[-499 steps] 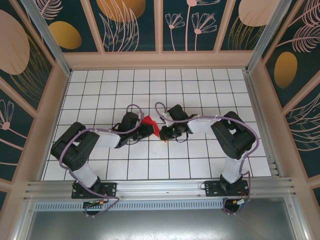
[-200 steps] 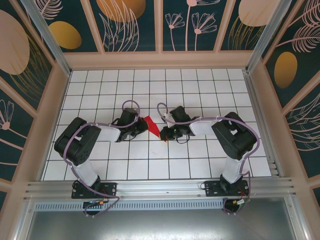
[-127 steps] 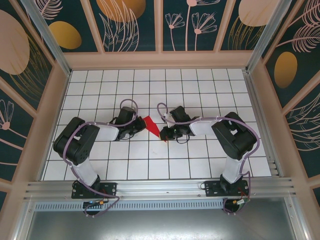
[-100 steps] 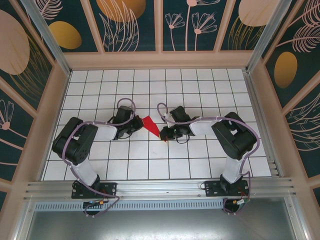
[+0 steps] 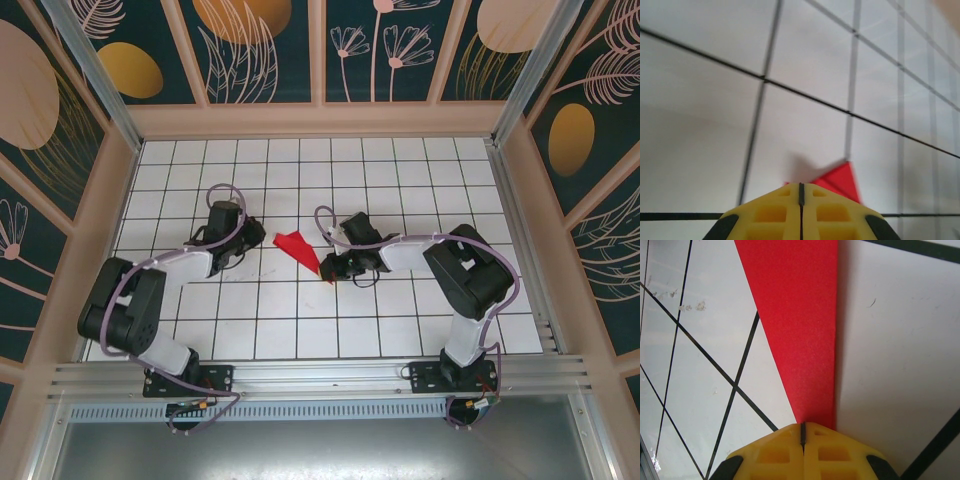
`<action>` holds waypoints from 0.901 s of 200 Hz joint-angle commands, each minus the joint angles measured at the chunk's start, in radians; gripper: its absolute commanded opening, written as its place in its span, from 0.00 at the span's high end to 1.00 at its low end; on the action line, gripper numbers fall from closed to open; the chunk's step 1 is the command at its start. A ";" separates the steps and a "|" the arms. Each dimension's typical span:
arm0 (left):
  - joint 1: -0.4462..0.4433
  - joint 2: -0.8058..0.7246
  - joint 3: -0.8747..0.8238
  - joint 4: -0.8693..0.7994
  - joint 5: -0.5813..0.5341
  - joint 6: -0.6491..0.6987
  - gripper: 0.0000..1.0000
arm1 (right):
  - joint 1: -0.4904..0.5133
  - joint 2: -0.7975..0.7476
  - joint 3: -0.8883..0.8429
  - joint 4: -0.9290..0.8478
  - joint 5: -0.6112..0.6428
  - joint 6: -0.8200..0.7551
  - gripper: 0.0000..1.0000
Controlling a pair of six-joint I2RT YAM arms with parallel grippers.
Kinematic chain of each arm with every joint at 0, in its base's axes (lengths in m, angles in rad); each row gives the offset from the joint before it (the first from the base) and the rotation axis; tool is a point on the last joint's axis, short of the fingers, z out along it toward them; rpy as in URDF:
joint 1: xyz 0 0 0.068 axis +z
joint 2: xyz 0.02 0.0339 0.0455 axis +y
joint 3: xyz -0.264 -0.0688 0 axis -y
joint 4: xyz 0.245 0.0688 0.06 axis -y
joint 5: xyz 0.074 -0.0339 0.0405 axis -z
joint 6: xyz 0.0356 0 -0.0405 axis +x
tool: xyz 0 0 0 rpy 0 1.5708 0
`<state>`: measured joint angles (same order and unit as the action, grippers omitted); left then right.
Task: Fold a paper plane with a square sheet of paper (pick it up from the middle)
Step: Fold the wing for the fifth time at the center of the table.
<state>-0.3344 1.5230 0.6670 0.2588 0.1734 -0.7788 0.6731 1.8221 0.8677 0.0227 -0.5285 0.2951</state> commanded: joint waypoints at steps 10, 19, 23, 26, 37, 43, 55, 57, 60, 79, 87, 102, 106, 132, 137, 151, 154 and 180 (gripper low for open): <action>-0.085 -0.011 -0.022 0.083 0.095 -0.014 0.91 | 0.008 0.060 -0.073 -0.193 0.058 -0.008 1.00; -0.115 0.011 -0.009 0.098 0.103 -0.018 0.91 | 0.008 0.060 -0.074 -0.195 0.058 -0.007 1.00; -0.129 0.024 -0.003 0.107 0.109 -0.021 0.91 | 0.009 0.059 -0.075 -0.194 0.058 -0.007 1.00; -0.138 0.035 0.002 0.115 0.116 -0.023 0.91 | 0.010 0.061 -0.076 -0.193 0.058 -0.007 1.00; -0.166 0.083 0.027 0.134 0.137 -0.026 0.91 | 0.009 0.061 -0.075 -0.193 0.059 -0.005 1.00; -0.180 0.110 0.041 0.136 0.141 -0.029 0.91 | 0.009 0.062 -0.076 -0.195 0.059 -0.005 1.00; -0.196 0.158 0.066 0.142 0.148 -0.034 0.91 | 0.012 0.063 -0.075 -0.195 0.060 -0.004 1.00; -0.199 0.165 0.069 0.144 0.150 -0.036 0.91 | 0.011 0.063 -0.075 -0.195 0.060 -0.004 1.00; -0.200 0.175 0.073 0.148 0.151 -0.038 0.91 | 0.011 0.062 -0.075 -0.196 0.059 -0.004 1.00; -0.203 0.237 0.079 0.179 0.153 -0.074 0.92 | 0.011 0.064 -0.079 -0.193 0.058 0.000 1.00; -0.204 0.249 0.080 0.181 0.139 -0.087 0.92 | 0.011 0.067 -0.079 -0.193 0.054 0.004 1.00; -0.201 0.265 0.077 0.185 0.101 -0.104 0.92 | 0.014 0.072 -0.082 -0.190 0.042 0.009 1.00; -0.202 0.269 0.076 0.183 0.090 -0.107 0.92 | 0.015 0.074 -0.082 -0.191 0.042 0.010 1.00; -0.183 0.291 0.057 0.187 0.042 -0.126 0.92 | 0.016 0.078 -0.091 -0.189 0.039 0.013 1.00; -0.177 0.291 0.049 0.188 0.034 -0.131 0.92 | 0.016 0.078 -0.092 -0.189 0.039 0.013 1.00; -0.165 0.289 0.025 0.188 0.005 -0.135 0.92 | 0.016 0.078 -0.097 -0.187 0.036 0.012 1.00; -0.162 0.286 0.019 0.188 -0.002 -0.135 0.92 | 0.016 0.078 -0.099 -0.187 0.036 0.012 1.00; -0.120 0.255 -0.048 0.204 -0.034 -0.139 0.92 | 0.015 0.081 -0.108 -0.186 0.034 0.012 1.00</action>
<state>-0.4988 1.7935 0.6857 0.4553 0.2203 -0.9039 0.6727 1.8217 0.8455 0.0570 -0.5365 0.2985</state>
